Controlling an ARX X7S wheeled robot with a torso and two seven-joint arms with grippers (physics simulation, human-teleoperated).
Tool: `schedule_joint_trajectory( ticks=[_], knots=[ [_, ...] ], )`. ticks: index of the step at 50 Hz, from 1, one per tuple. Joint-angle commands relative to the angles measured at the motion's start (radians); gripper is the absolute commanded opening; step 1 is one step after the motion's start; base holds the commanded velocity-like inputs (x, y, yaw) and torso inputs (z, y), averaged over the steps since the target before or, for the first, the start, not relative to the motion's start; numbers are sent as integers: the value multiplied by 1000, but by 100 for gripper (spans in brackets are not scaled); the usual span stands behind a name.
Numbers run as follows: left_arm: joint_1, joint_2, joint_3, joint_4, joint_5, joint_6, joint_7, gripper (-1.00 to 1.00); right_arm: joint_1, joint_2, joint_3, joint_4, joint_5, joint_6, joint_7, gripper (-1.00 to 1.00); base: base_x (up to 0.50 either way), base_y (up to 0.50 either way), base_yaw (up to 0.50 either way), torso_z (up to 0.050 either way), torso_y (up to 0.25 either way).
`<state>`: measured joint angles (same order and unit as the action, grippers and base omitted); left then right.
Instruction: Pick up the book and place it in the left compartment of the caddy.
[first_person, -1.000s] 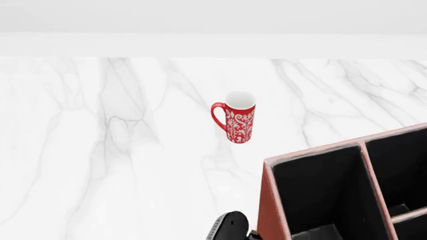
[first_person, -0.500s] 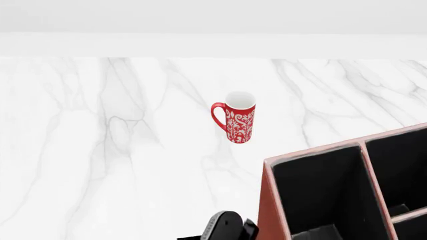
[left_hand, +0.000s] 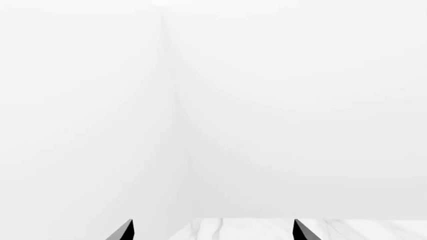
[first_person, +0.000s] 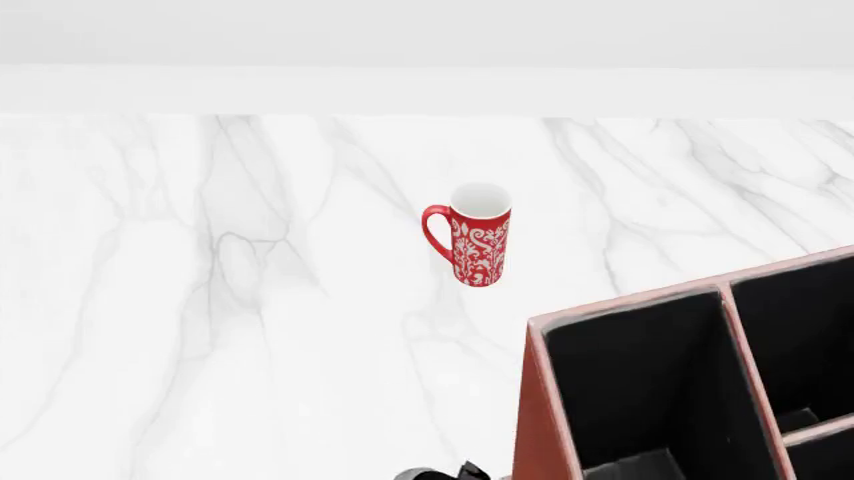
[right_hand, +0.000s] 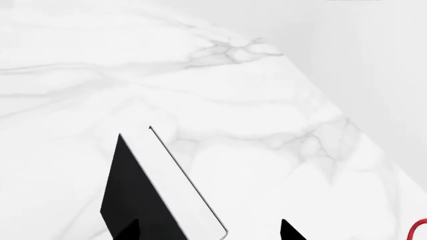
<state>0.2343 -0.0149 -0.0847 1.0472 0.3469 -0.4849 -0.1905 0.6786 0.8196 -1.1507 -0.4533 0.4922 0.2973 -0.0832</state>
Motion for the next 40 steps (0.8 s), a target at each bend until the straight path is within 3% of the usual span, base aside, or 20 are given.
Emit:
schedule_joint_trajectory(
  ticks=[1, 40],
  knots=[
    [-1, 14, -17, 0, 0, 12, 39, 100, -10, -34, 12, 40, -26, -48, -33, 100, 0, 0, 0, 0, 0],
    [-6, 13, -15, 0, 1, 7, 43, 100, -64, -86, -24, 175, -49, -125, -74, 100, 0, 0, 0, 0, 0]
  ],
)
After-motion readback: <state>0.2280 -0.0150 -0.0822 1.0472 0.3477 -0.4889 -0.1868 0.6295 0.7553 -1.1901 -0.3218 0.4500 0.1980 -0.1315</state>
